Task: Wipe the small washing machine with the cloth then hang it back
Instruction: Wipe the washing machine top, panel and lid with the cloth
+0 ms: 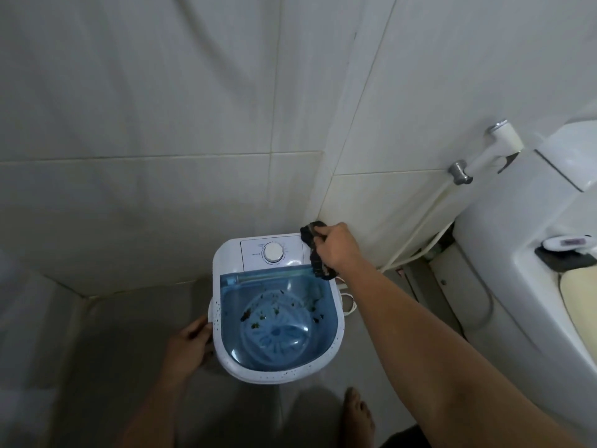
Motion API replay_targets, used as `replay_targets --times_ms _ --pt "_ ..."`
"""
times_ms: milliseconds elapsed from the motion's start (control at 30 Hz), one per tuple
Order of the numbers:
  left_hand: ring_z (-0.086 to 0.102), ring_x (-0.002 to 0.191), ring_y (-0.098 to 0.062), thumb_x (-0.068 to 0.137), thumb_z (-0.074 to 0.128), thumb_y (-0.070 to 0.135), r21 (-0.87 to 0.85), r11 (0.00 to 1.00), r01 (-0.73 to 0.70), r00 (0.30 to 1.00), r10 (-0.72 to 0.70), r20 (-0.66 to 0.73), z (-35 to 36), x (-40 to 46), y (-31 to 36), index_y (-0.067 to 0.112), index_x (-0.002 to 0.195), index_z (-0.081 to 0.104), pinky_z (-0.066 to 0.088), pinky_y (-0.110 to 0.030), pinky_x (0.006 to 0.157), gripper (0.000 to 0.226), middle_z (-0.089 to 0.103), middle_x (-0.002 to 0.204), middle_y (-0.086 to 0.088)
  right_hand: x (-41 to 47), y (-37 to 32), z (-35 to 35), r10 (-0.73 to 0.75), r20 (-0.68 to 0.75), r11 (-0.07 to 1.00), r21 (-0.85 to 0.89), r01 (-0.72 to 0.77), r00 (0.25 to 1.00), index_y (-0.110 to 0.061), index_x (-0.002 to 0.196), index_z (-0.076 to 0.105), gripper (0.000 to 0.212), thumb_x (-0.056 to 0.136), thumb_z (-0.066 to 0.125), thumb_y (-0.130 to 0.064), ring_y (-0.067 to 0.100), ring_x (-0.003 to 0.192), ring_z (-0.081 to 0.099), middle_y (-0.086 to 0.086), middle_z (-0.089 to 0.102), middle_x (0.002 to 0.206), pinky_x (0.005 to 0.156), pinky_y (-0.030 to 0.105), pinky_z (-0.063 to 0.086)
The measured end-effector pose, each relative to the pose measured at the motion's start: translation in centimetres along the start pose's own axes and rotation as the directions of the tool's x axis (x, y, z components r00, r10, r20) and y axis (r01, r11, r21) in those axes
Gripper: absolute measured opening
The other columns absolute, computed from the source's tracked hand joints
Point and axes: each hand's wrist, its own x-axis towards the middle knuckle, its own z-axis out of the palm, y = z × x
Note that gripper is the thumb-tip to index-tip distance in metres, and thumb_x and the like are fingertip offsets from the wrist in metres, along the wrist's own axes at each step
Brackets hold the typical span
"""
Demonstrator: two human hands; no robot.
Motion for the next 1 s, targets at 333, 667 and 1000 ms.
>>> replay_targets --times_ms 333,667,1000 --pt "0.069 0.099 -0.027 0.101 0.056 0.018 -0.037 0.999 -0.02 1.0 0.021 0.016 0.2 0.1 -0.2 0.018 0.135 0.06 0.053 -0.04 0.089 0.035 0.073 0.105 -0.006 -3.4 0.3 1.7 -0.059 -0.168 0.998 -0.043 0.052 0.984 -0.015 0.131 0.064 0.033 0.101 0.053 -0.022 0.031 0.093 0.065 0.015 0.058 0.124 0.087 0.035 0.054" --pt "0.069 0.1 -0.025 0.101 0.055 0.016 -0.017 1.0 -0.024 1.0 0.024 0.018 0.0 0.3 -0.4 0.017 0.133 0.063 0.054 -0.041 0.09 0.033 0.074 0.107 -0.007 -3.3 -0.6 1.8 -0.141 -0.072 0.984 -0.12 0.131 0.987 -0.023 0.139 0.059 0.041 0.099 0.057 -0.029 0.034 0.109 0.058 0.013 0.046 0.132 0.095 0.043 0.054" --pt "0.071 0.102 -0.03 0.1 0.058 0.013 -0.011 0.999 -0.032 0.999 0.033 0.018 -0.1 0.3 -0.2 0.014 0.132 0.065 0.055 -0.044 0.091 0.033 0.075 0.106 -0.01 -2.6 -2.0 -2.2 0.083 0.099 0.612 0.78 -0.129 0.992 -0.012 0.128 0.069 0.035 0.094 0.067 -0.004 0.025 0.106 0.071 0.012 0.074 0.119 0.1 0.041 0.055"
